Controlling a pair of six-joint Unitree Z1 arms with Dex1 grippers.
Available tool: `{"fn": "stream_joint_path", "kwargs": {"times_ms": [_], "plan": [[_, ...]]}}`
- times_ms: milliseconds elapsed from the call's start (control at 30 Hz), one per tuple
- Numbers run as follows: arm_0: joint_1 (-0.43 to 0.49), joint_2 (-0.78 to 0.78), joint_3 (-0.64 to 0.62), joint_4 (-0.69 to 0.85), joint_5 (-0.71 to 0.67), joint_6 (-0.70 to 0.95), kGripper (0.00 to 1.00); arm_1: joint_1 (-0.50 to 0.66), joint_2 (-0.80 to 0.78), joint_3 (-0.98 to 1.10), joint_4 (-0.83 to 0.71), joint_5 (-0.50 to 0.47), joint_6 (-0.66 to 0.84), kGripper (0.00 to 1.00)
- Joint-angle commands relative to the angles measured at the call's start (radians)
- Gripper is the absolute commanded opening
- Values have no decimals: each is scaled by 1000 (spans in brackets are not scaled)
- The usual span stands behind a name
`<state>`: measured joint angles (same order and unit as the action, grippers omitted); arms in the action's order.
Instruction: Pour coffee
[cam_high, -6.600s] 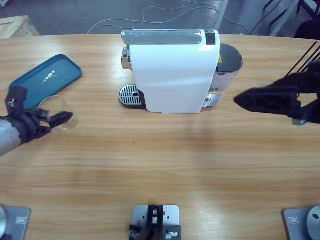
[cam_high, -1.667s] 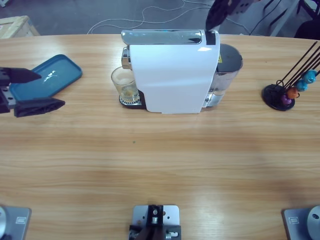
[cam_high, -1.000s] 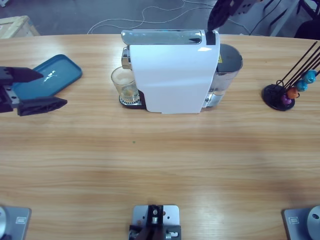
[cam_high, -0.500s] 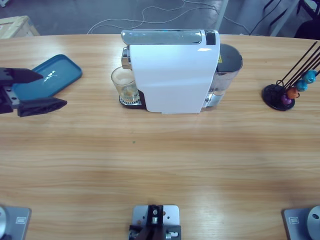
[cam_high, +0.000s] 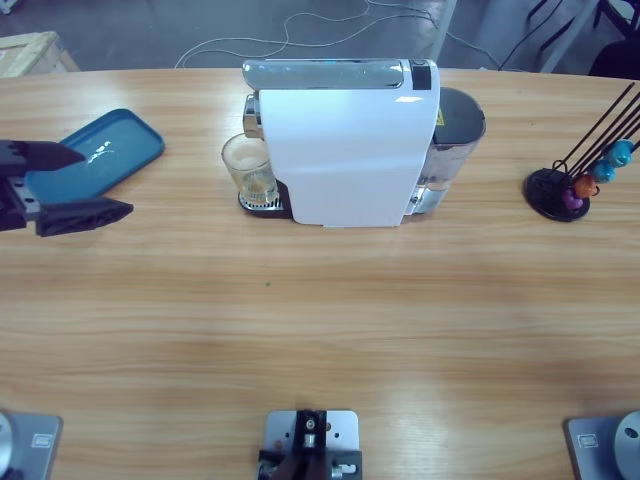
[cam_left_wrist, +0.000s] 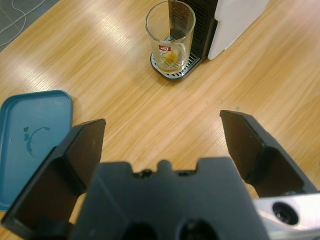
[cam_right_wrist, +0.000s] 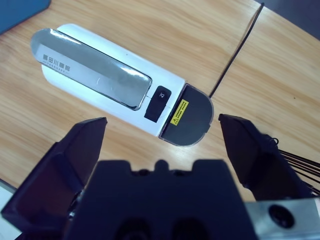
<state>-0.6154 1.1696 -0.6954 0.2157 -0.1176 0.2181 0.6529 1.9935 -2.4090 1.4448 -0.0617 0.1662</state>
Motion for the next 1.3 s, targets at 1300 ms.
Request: {"fn": "stream_joint_path", "kwargs": {"times_ms": [1300], "plan": [[-29, -117, 109, 13, -20, -42, 1000, 166, -835, 1494, -823, -92, -126, 1000]]}}
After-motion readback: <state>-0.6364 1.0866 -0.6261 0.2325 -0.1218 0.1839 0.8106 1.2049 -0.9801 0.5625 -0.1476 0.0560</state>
